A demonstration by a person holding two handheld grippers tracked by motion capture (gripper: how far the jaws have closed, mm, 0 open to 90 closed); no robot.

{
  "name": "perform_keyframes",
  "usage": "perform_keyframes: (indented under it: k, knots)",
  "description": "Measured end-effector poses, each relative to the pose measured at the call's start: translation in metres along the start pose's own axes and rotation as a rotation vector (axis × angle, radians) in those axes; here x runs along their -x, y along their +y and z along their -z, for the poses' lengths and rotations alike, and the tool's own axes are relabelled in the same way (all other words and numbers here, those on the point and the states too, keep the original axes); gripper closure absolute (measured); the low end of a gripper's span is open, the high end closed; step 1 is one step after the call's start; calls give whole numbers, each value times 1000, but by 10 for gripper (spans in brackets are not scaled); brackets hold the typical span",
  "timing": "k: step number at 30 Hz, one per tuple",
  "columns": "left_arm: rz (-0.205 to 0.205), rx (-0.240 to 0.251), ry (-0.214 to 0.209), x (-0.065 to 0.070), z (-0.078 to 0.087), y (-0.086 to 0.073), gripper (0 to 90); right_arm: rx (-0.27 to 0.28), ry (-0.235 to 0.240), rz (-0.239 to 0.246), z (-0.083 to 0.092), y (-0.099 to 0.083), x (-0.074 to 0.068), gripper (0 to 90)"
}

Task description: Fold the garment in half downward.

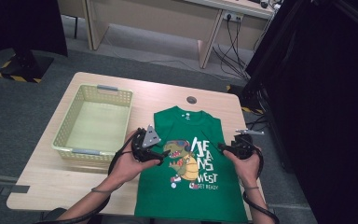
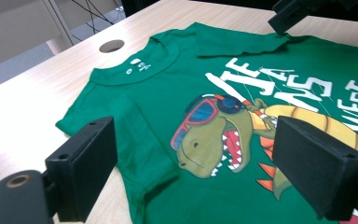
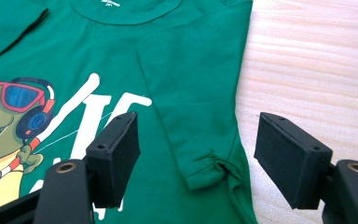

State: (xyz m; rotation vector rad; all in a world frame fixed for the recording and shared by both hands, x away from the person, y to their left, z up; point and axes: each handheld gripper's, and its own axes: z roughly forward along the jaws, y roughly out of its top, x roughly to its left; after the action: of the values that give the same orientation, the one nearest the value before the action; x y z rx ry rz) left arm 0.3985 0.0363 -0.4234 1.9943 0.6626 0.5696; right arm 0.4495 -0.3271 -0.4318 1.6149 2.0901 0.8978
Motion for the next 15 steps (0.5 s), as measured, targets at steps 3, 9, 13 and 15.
perform_keyframes:
  k: [3,9,13,15]
  knots:
    - [1,-1,4,-2,-2,2,136,-1,-1,1,0,1,2,302]
    - [3,-17,3,-5,-14,8,143,1,-5,-6,-2,6,7,301]
    - [7,-26,11,-9,-23,13,147,3,-8,-12,-2,10,11,301]
    - [6,-34,18,-12,-28,16,154,4,-10,-12,-3,13,13,301]
